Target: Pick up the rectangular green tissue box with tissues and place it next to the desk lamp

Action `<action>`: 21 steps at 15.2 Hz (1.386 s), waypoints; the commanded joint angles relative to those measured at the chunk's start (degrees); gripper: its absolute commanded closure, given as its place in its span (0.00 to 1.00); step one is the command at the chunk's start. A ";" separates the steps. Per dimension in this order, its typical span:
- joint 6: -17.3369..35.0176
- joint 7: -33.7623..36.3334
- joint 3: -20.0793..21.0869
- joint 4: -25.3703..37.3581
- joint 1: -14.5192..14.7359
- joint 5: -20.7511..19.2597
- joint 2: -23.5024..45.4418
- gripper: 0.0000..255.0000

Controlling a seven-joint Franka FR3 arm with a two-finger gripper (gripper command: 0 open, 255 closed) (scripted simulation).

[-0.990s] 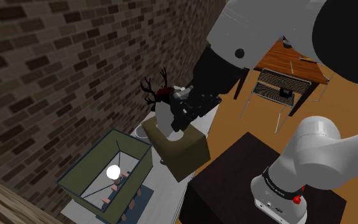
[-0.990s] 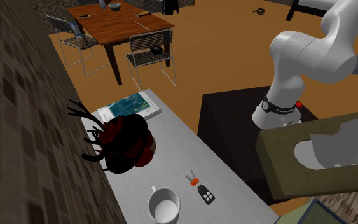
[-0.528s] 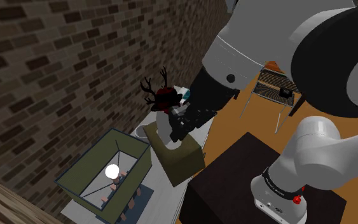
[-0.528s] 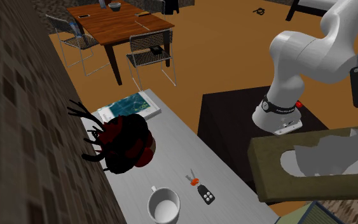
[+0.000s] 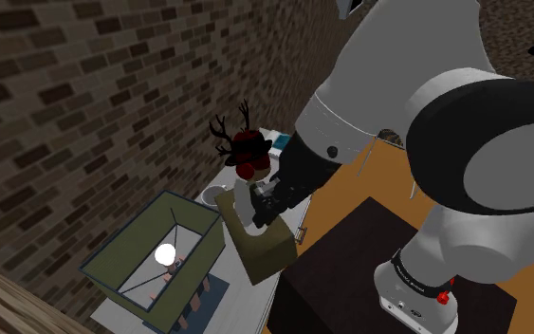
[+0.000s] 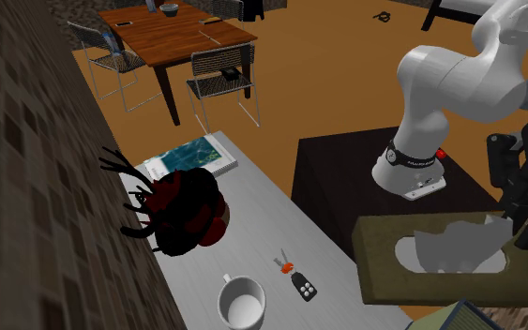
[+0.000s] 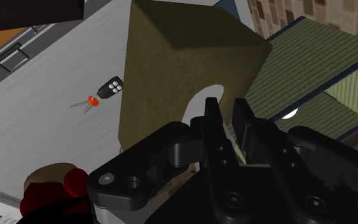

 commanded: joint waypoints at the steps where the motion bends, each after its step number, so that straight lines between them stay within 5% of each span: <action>1: 1.44 -0.35 0.48 -1.36 0.29 0.63 0.12 1.00; 21: 19.30 -4.63 6.73 -12.20 3.07 8.68 7.47 1.00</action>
